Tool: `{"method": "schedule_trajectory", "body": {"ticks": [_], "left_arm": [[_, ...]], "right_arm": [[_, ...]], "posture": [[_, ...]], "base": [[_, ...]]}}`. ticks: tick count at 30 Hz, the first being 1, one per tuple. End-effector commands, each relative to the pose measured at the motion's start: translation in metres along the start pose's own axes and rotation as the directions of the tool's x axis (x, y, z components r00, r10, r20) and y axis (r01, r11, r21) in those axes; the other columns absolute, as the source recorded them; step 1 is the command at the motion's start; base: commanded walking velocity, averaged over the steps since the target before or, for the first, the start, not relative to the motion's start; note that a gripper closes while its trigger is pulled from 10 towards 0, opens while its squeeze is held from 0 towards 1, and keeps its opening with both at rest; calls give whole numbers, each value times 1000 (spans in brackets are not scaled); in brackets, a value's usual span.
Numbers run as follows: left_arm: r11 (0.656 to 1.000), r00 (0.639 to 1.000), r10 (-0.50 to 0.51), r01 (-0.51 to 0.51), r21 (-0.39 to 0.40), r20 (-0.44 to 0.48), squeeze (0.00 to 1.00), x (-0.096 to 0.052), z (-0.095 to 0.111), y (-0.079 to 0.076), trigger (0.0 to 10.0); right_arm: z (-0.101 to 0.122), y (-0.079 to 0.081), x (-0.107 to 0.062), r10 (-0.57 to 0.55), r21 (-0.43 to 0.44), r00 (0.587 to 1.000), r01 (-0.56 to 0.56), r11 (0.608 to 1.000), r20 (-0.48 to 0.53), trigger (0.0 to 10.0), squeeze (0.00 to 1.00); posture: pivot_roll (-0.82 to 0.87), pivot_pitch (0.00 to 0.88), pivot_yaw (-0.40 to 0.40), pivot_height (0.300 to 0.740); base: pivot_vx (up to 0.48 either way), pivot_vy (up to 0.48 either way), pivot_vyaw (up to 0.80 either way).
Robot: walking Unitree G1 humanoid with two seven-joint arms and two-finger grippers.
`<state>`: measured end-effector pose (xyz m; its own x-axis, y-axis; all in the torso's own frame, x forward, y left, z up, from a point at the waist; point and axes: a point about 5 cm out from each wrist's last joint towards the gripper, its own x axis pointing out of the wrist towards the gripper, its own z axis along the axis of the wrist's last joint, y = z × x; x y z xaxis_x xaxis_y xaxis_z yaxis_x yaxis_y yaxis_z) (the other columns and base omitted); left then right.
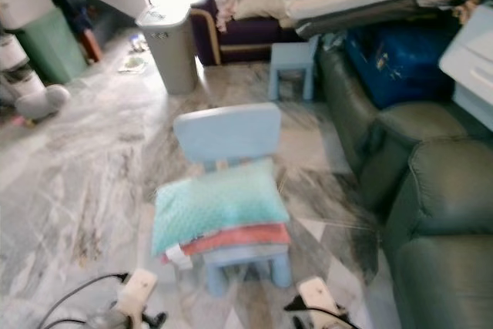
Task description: Move the pillow to the sofa
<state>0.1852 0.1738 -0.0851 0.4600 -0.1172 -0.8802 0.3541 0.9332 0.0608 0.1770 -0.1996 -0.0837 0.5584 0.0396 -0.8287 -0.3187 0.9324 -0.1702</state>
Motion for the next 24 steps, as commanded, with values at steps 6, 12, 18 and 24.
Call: {"method": "schedule_trajectory", "body": {"ticks": [6, 12, 18, 24], "left_arm": [[999, 999, 43, -43, 1, -17, 0, -3, -6, 15, 10000], [999, 999, 50, -50, 4, -12, 0, -3, -5, 15, 10000], [998, 998, 58, -57, 8, -13, 0, -4, -5, 16, 10000], [997, 997, 73, -73, 16, -13, 0, -4, -5, 17, 10000]], "right_arm": [[5, 14, 2, 37, -1, 999, -37, 999, 13, 10000, 0], [6, 14, 3, 37, -8, 999, -37, 999, 11, 10000, 0], [8, 15, 3, 38, -14, 999, -38, 999, 14, 10000, 0], [9, 16, 4, 44, -27, 999, -43, 999, 15, 10000, 0]], "posture": [[-143, 0, 61, 740], [-141, 0, 60, 740], [-139, 0, 59, 740], [-134, 0, 55, 740]], "base": [[404, 0, 0], [205, 0, 0], [0, 0, 0], [0, 0, 0]]}}
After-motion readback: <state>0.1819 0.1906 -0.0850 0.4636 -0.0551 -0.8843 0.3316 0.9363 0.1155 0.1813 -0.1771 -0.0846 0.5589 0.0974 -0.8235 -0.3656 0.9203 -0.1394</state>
